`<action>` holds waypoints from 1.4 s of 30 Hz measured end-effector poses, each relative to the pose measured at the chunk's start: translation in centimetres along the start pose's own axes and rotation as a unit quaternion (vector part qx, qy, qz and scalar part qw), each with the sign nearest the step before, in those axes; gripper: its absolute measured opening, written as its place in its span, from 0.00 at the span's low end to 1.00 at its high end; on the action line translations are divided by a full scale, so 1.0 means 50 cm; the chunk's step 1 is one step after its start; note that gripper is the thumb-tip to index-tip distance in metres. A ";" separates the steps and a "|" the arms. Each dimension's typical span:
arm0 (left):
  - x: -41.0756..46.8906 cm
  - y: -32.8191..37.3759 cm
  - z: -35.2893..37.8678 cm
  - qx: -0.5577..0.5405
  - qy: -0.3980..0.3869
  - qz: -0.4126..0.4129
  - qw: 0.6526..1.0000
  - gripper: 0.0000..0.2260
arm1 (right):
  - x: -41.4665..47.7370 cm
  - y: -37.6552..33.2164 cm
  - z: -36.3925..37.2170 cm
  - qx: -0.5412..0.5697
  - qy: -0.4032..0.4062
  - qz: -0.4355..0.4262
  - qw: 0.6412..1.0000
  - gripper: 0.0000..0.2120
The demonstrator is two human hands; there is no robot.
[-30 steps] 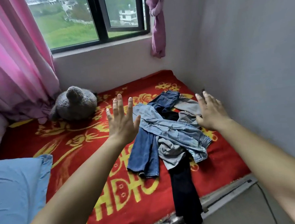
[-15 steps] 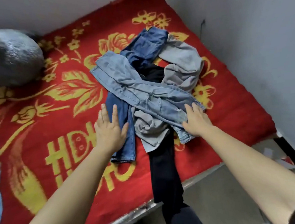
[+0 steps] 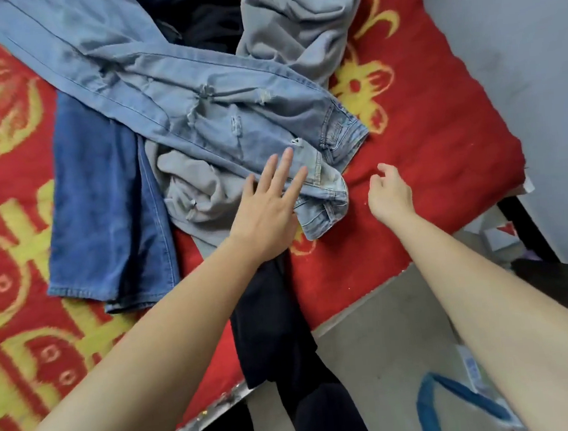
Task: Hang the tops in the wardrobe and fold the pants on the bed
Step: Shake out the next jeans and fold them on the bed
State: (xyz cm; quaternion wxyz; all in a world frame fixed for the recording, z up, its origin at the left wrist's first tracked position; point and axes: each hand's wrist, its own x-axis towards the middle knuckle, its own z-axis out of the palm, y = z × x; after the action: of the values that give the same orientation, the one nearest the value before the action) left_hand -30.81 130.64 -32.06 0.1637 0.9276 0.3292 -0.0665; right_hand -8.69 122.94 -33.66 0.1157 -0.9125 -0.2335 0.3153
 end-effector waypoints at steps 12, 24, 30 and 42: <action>-0.043 -0.149 0.063 0.109 -0.021 -0.070 0.991 0.20 | 0.091 -0.013 0.072 -0.248 -0.024 -0.249 0.936 0.40; 0.018 0.009 0.070 -0.071 -0.078 -0.330 0.938 0.40 | 0.056 0.009 0.083 -0.269 0.036 -0.383 0.883 0.13; -0.118 -0.050 0.079 -0.272 0.177 -0.300 0.897 0.20 | -0.050 -0.009 0.105 -0.242 0.040 -0.412 0.877 0.17; -0.503 -0.245 -0.074 -0.366 0.217 -0.559 0.712 0.30 | -0.388 -0.068 0.165 -0.256 -0.164 -0.429 0.851 0.19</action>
State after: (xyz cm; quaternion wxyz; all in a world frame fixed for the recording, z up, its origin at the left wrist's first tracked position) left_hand -58.01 126.07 -25.95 0.3473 0.4309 0.8125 0.1830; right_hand -28.49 116.74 -28.72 -0.0388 -0.6540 -0.6895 0.3088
